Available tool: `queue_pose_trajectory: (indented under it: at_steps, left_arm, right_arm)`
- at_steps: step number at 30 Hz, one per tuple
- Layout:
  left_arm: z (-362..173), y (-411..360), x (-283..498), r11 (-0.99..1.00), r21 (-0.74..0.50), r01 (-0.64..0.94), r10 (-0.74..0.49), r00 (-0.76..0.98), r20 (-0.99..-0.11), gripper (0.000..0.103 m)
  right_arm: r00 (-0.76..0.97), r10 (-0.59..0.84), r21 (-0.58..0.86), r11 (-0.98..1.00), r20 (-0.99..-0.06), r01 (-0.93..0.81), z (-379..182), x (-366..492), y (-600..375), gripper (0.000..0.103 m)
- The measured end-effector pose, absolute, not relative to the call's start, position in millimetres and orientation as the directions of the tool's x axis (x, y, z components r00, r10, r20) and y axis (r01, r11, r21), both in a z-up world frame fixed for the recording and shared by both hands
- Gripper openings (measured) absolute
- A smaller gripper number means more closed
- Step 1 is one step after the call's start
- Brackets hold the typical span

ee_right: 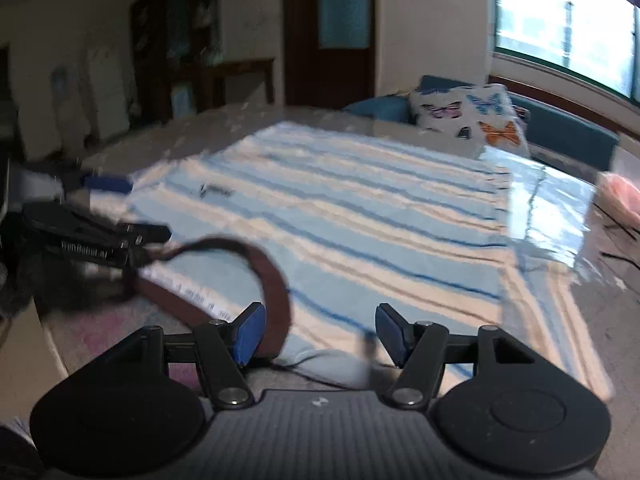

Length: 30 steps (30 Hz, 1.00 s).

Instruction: Fold clothes

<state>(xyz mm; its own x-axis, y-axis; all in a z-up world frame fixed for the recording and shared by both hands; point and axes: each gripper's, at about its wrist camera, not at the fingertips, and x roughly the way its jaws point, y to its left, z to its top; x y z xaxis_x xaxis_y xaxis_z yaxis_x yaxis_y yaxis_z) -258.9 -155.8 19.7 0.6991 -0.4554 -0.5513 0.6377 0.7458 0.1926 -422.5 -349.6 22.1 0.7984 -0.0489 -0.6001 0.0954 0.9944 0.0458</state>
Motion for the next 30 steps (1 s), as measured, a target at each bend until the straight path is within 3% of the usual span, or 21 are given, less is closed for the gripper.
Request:
queue_pose_trajectory:
  at_steps: [5, 11, 22, 25, 28, 30]
  left_arm:
    - [28, -171, -257, 0.739, 0.165, 0.654, -0.482, 0.683, -0.549, 0.091]
    - [28, -193, -262, 0.707, 0.154, 0.690, -0.513, 0.651, -0.560, 0.091]
    - [26, -223, -275, 0.652, 0.162, 0.741, -0.544, 0.606, -0.581, 0.093]
    - [24, -234, -281, 0.630, 0.164, 0.759, -0.557, 0.589, -0.585, 0.093]
    - [22, -245, -287, 0.608, 0.171, 0.776, -0.567, 0.574, -0.590, 0.093]
    - [20, -252, -290, 0.594, 0.174, 0.785, -0.572, 0.564, -0.596, 0.093]
  right_arm:
    - [0.797, -0.190, 0.069, 0.958, -0.574, 0.278, 28, -443, -389, 0.061]
    - [0.737, -0.283, 0.127, 0.886, -0.614, 0.446, 14, -465, -436, 0.043]
    - [0.700, -0.383, 0.174, 0.793, -0.602, 0.584, 14, -497, -474, 0.042]
    - [0.672, -0.415, 0.109, 0.798, -0.613, 0.593, 10, -496, -476, 0.042]
    - [0.670, -0.404, 0.110, 0.803, -0.622, 0.586, 6, -493, -477, 0.027]
    - [0.670, -0.408, 0.111, 0.800, -0.621, 0.590, 7, -492, -476, 0.012]
